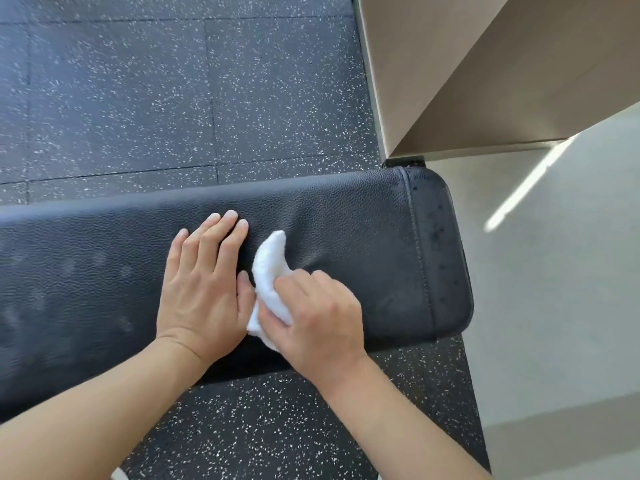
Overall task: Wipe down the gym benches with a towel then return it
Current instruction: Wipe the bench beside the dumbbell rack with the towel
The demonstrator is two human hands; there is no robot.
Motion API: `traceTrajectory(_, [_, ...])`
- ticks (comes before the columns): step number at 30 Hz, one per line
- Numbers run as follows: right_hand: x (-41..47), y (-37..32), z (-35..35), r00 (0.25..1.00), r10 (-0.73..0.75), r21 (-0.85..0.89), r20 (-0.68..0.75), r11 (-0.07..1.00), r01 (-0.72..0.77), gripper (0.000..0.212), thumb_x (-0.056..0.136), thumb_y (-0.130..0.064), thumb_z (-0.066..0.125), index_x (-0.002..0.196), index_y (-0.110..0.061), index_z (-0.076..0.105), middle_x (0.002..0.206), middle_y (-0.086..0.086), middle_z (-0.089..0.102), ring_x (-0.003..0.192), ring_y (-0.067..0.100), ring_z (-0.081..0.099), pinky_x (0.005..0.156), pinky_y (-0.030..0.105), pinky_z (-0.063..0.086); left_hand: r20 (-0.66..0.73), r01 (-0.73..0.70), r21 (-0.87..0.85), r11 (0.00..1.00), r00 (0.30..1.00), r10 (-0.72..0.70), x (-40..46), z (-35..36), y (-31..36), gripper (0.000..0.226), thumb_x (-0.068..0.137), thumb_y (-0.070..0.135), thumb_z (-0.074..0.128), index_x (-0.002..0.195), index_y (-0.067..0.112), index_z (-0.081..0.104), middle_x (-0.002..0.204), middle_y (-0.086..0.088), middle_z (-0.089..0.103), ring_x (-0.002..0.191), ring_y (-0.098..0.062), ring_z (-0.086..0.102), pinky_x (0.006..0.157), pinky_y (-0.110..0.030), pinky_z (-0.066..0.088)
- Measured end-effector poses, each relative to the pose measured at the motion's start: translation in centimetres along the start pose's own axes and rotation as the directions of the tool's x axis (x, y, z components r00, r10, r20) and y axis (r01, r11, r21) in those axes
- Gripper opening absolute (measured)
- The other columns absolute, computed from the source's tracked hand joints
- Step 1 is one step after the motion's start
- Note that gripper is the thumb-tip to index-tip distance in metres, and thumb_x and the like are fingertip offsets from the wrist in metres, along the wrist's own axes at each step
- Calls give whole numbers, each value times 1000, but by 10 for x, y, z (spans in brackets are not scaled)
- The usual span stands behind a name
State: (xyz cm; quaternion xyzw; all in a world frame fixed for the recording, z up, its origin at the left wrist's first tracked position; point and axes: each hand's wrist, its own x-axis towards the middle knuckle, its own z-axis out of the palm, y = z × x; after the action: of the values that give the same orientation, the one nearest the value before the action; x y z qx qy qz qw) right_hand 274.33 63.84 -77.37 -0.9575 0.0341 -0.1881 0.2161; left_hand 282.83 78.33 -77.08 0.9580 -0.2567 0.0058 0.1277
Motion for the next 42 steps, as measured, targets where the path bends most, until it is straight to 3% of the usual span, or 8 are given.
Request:
traceTrajectory(5, [58, 63, -11, 996, -34, -192, -80, 981, 18, 29, 93, -40, 58, 105, -16, 69, 67, -1, 51, 59, 23, 49, 49, 37, 42, -5, -13, 18, 1000, 1000, 13, 0, -1, 1, 65, 89, 30, 43, 151, 11, 42, 158, -8, 40, 150, -32, 33, 126, -52, 18])
traceTrajectory(13, [35, 76, -25, 964, 227, -213, -138, 944, -253, 23, 94, -43, 64, 90, -22, 55, 69, -6, 49, 62, 16, 40, 54, 30, 22, 5, 1, 10, 1000, 1000, -1, -1, -4, 4, 64, 91, 32, 42, 151, 12, 41, 158, -7, 40, 150, -31, 32, 127, -51, 17])
traceTrajectory(18, [-61, 39, -41, 996, 68, -121, -56, 990, -74, 32, 93, -35, 69, 78, -25, 43, 65, -6, 38, 60, 14, 31, 53, 29, 28, 24, 2, -11, 1000, 1000, -2, -2, -8, 5, 64, 91, 32, 43, 152, 11, 41, 158, -8, 40, 150, -30, 32, 127, -52, 17])
traceTrajectory(21, [-24, 58, -42, 995, -103, -268, 4, 958, 101, 25, 96, -36, 60, 77, -20, 64, 64, -4, 42, 62, 15, 28, 56, 28, 23, 36, 1, -18, 1000, 999, 0, -2, -8, 3, 63, 92, 32, 43, 152, 12, 41, 159, -6, 39, 151, -29, 31, 127, -51, 16])
traceTrajectory(25, [57, 66, -27, 951, 286, -196, -115, 932, -304, 29, 93, -42, 60, 76, -21, 52, 66, -4, 50, 61, 25, 49, 54, 30, 25, 30, -7, -50, 999, 1000, 8, -2, -5, 0, 63, 93, 32, 45, 153, 13, 41, 159, -5, 39, 151, -27, 31, 127, -50, 15])
traceTrajectory(28, [70, 43, -8, 884, 432, -191, -178, 866, -462, 32, 93, -46, 52, 84, -16, 59, 73, 1, 58, 69, 31, 57, 55, 33, 27, 28, -6, -110, 994, 1000, 10, -3, -7, -2, 62, 93, 31, 47, 152, 13, 42, 160, -4, 40, 152, -26, 30, 127, -50, 14])
traceTrajectory(34, [36, -42, 28, 930, 363, -178, -60, 913, -368, 30, 94, -50, 55, 93, -20, 62, 73, -5, 57, 68, 19, 51, 54, 31, 25, 83, -7, -341, 940, 996, 37, -3, -21, -9, 50, 97, 19, 47, 147, 11, 51, 162, -6, 40, 154, -26, 29, 128, -49, 13])
traceTrajectory(42, [17, -134, 63, 965, 262, -80, 15, 962, -260, 25, 91, -43, 64, 86, -19, 57, 73, -3, 56, 67, 23, 51, 55, 35, 31, 217, -221, -66, 973, 949, 230, -71, -64, -141, 58, 101, 35, 36, 158, 20, 38, 170, 0, 26, 157, -22, 22, 126, -49, 21])
